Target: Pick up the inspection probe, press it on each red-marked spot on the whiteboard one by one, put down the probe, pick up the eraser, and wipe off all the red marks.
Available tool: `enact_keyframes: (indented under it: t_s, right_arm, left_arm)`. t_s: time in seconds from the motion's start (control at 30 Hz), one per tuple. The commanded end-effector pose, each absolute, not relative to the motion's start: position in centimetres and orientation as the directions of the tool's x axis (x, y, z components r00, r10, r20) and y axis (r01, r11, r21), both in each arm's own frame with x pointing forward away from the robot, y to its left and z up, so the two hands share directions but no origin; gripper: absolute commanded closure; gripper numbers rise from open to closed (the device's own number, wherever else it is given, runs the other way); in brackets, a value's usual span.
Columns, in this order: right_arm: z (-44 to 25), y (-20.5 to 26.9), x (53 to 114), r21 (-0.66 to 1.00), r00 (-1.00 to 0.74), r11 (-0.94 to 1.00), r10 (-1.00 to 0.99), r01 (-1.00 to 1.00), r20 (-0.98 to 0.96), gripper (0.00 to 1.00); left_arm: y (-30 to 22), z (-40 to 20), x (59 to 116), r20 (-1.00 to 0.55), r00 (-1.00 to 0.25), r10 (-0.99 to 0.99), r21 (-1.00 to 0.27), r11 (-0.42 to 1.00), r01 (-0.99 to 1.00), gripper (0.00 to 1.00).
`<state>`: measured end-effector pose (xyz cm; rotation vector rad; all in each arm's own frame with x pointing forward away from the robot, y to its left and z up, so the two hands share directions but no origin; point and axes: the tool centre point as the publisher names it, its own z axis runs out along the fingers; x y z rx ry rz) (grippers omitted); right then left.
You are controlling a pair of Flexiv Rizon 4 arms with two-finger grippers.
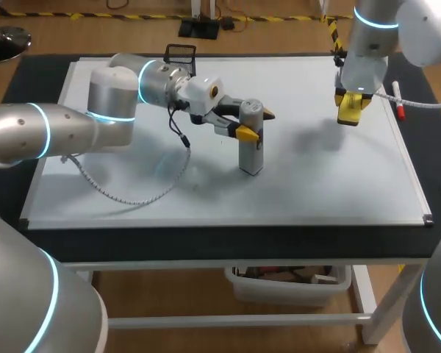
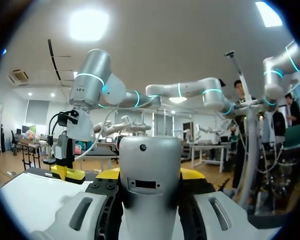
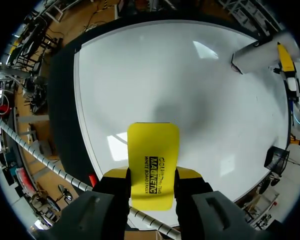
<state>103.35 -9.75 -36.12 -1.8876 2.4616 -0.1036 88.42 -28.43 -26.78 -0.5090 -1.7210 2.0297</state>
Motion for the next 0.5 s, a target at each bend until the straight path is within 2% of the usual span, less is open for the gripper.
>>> enact_keyframes:
  t_s: [0.03,0.5]
  right_arm:
    - [-36.07,-9.82,103.41,-0.076,-0.258,0.256,-0.966,-0.964,0.012,1.0]
    - [-36.07,-9.82,103.41,-0.076,-0.258,0.256,-0.966,-0.964,0.012,1.0]
  left_arm:
    - [-28.72,-26.95,89.11,0.001,-0.834,0.552,-0.986,-0.137,-0.092,1.0]
    - [-28.54,-27.69,89.53,0.039,-0.843,0.537,-0.985,-0.121,-0.122,1.0]
